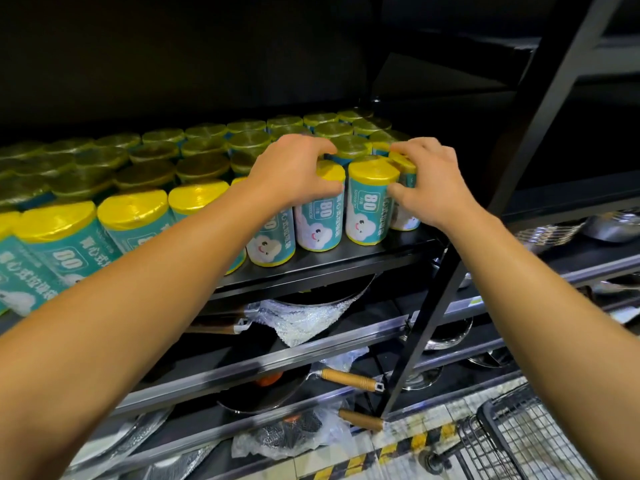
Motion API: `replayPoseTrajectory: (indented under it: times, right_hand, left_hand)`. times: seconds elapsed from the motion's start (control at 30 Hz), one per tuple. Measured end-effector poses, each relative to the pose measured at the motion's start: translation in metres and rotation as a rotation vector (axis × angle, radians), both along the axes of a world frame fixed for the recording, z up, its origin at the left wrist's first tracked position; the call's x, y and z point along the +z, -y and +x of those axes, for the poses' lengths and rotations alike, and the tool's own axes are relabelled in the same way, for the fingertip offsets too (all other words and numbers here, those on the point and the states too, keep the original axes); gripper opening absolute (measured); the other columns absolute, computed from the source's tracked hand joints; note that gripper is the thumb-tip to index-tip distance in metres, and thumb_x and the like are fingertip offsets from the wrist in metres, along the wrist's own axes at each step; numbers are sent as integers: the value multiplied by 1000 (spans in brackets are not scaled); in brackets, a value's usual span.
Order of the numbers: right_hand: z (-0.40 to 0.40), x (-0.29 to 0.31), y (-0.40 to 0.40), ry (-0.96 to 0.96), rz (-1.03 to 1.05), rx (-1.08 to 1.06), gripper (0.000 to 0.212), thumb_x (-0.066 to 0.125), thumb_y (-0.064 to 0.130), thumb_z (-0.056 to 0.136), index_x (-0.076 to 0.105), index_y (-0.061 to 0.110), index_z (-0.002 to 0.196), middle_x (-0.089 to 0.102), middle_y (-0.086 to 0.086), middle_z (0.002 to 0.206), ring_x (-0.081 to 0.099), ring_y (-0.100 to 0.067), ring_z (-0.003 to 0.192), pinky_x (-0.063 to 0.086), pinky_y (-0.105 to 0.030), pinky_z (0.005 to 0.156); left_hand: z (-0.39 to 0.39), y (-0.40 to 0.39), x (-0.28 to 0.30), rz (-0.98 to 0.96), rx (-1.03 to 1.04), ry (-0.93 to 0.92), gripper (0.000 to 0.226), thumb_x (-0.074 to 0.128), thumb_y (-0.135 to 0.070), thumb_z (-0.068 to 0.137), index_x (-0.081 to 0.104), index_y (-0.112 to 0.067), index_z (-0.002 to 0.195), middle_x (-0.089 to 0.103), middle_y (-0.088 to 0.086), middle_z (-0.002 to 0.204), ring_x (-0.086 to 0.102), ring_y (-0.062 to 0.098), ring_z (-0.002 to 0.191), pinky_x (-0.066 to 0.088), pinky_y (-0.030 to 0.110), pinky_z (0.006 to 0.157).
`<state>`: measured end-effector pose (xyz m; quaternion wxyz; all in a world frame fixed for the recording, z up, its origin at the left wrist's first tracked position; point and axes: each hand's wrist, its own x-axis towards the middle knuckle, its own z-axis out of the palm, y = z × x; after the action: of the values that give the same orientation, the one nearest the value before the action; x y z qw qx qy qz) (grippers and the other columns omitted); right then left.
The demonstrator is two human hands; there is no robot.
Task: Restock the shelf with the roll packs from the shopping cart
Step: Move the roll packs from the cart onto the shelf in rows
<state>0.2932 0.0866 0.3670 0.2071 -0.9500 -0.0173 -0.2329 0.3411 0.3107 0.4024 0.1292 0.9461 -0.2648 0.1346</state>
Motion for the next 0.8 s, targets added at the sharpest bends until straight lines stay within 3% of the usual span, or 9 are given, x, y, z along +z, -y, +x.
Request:
replayPoseTrajectory:
  times: [0.17, 0.23, 0.33, 0.37, 0.5, 0.7, 0.73, 0.8]
  right_hand:
    - [-21, -43, -22, 326, 364, -103, 62, 60, 9, 87, 44, 9, 147, 30, -12, 158, 30, -27, 143, 23, -28, 117]
    - [-26, -60, -27, 304, 532, -115, 65, 57, 8, 92, 34, 8, 153, 21, -11, 162, 21, -22, 150, 18, -21, 119]
    - [-25, -77, -24, 270, 649, -143, 68, 56, 11, 97, 23, 7, 157, 18, -11, 164, 15, -18, 152, 8, 1, 108]
    - [-24, -81, -21, 257, 663, -156, 68, 56, 13, 98, 22, 7, 157, 18, -11, 164, 16, -18, 152, 9, 0, 108]
    - [-16, -86, -16, 210, 730, -188, 71, 56, 15, 98, 19, 10, 158, 20, -7, 164, 22, -19, 151, 21, -25, 119]
    - [6, -83, -5, 157, 740, -231, 77, 63, 17, 97, 18, 14, 160, 24, -6, 164, 28, -18, 147, 19, -9, 104]
    - [10, -83, -4, 125, 747, -231, 78, 63, 18, 97, 17, 17, 160, 28, -5, 162, 32, -19, 145, 22, -13, 108]
    - [19, -84, -2, 108, 762, -225, 76, 65, 19, 95, 23, 21, 158, 45, -4, 152, 47, -20, 136, 37, -34, 115]
  left_hand:
    - [6, 40, 5, 81, -202, -20, 70, 71, -47, 83, 47, -28, 146, 52, 2, 146, 48, 24, 134, 43, 42, 108]
    - [8, 49, 2, 167, -228, -71, 74, 72, -45, 84, 42, -27, 150, 49, 3, 149, 46, 25, 136, 42, 43, 108]
    - [12, 52, -1, 217, -206, -47, 75, 74, -46, 84, 43, -28, 149, 49, 4, 149, 44, 27, 137, 41, 44, 110]
    - [12, 53, 0, 227, -200, -20, 74, 74, -47, 83, 45, -27, 148, 52, 5, 147, 46, 28, 136, 42, 44, 108]
    - [7, 55, 0, 209, -146, 77, 68, 75, -55, 79, 58, -24, 137, 61, 4, 136, 54, 28, 125, 47, 43, 100]
    - [10, 55, -4, 143, -99, 34, 72, 76, -63, 72, 57, -33, 135, 60, 4, 132, 53, 29, 123, 48, 46, 96]
    - [10, 54, -5, 136, -96, 19, 74, 76, -64, 71, 57, -33, 136, 59, 4, 132, 53, 29, 123, 49, 48, 96]
    - [12, 51, -6, 108, -104, -24, 74, 76, -62, 72, 55, -33, 138, 58, 1, 136, 51, 28, 127, 48, 49, 99]
